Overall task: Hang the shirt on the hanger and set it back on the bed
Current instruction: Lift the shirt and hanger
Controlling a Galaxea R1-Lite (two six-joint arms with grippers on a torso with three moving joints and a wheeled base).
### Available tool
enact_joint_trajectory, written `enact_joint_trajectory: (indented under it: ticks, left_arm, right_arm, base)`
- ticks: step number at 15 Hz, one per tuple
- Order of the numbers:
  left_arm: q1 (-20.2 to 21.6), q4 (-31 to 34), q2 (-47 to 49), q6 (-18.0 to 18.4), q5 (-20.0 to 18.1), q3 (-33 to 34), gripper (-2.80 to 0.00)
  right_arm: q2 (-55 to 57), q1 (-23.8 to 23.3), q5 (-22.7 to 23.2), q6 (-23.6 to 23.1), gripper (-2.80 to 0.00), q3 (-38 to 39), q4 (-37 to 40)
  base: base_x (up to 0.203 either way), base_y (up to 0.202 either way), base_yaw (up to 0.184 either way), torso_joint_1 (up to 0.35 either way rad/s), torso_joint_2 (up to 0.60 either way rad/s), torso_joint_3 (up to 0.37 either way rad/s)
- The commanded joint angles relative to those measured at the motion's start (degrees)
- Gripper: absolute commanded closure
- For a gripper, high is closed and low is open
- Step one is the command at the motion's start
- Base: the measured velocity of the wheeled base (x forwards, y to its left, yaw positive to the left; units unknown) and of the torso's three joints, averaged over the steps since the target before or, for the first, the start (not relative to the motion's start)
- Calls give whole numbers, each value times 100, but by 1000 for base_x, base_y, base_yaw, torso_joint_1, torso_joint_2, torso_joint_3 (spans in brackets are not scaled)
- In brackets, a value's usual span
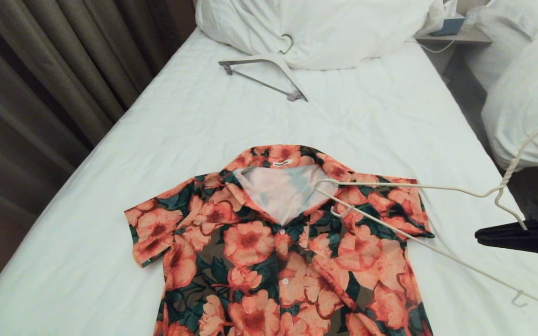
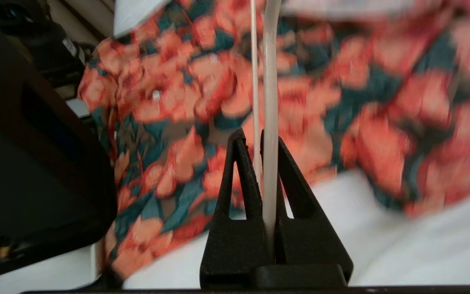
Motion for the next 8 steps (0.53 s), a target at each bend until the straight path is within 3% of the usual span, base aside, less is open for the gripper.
enact_joint_trajectory:
  ticks: [1, 3, 5, 6, 8]
  left_arm:
    - [0, 4, 7, 90, -29, 0, 0]
    - [-1, -2, 7, -33, 6, 0, 0]
    - [0, 4, 7, 239, -24, 0, 0]
    - [-3, 34, 7, 560, -68, -30, 0]
    - [-4, 48, 384, 588, -390, -321, 0]
  right_arm:
    - [-222, 62, 286, -18, 0, 135, -227]
    - [-395, 63, 563, 102, 0, 197, -386]
    - [-529, 57, 616, 116, 0, 210, -370]
    - [-639, 35, 663, 151, 0, 274, -363]
    - [-730, -12, 689, 247, 0, 252, -367]
  base:
    - [0, 0, 0, 0, 0, 0]
    - [0, 0, 0, 0, 0, 0]
    - [0, 0, 0, 0, 0, 0]
    - [0, 0, 0, 0, 0, 0]
    - [0, 0, 0, 0, 0, 0]
